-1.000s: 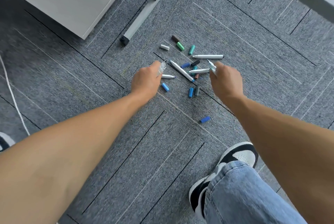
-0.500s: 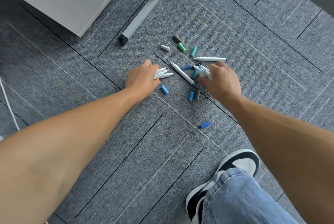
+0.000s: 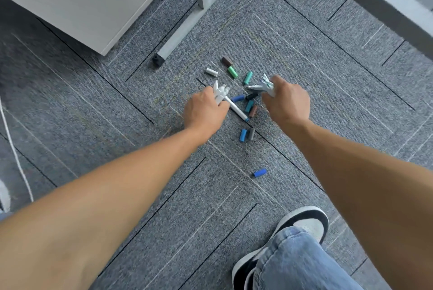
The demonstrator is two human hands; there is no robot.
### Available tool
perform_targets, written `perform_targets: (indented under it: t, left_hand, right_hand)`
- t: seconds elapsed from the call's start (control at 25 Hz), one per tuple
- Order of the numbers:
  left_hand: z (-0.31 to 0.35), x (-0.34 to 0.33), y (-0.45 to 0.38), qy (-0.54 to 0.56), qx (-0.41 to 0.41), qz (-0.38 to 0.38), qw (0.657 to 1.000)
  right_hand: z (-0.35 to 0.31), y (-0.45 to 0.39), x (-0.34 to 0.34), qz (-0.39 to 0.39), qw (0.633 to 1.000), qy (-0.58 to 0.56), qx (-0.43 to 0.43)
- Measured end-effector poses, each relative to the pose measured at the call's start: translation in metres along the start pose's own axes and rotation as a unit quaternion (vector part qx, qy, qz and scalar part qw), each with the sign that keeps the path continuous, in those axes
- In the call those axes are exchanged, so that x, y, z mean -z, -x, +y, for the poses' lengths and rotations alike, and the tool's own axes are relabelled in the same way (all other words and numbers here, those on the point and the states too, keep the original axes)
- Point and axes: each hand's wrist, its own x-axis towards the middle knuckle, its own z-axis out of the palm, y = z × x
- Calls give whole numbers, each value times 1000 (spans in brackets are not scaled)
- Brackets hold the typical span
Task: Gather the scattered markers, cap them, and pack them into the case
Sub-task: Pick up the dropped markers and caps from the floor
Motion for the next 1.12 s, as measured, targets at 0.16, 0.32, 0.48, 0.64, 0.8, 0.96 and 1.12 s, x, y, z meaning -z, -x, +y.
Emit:
perform_targets:
  t: [0.16,0.32,0.48,0.64,0.8,0.96,1.12]
  left_hand:
    - [34,-21,-5,120,154,3,981]
    - [49,-35,-11,229,281,16,932]
    - [51,-41,-12,259,318,20,912]
    - [50,-39,-8,214,285,13,934]
    - [47,-32,0,222,270,21,937]
    - [39,7,8,313,306,29,898]
    - [26,75,13,428,349,51,832]
  right_hand:
    - [-1,-11,3,-24,1000,15,-7]
    - [5,-19,2,-24,999,34,9]
    - [14,-16,5,-49,998,21,19]
    - [10,-10,13,-46,999,14,11]
    - [-2,-1,23,-57,998,-4,-8]
    - [-44,-2,57,-44,986,-137,-81]
    - [-108,5,100,-65,968,-221,-100]
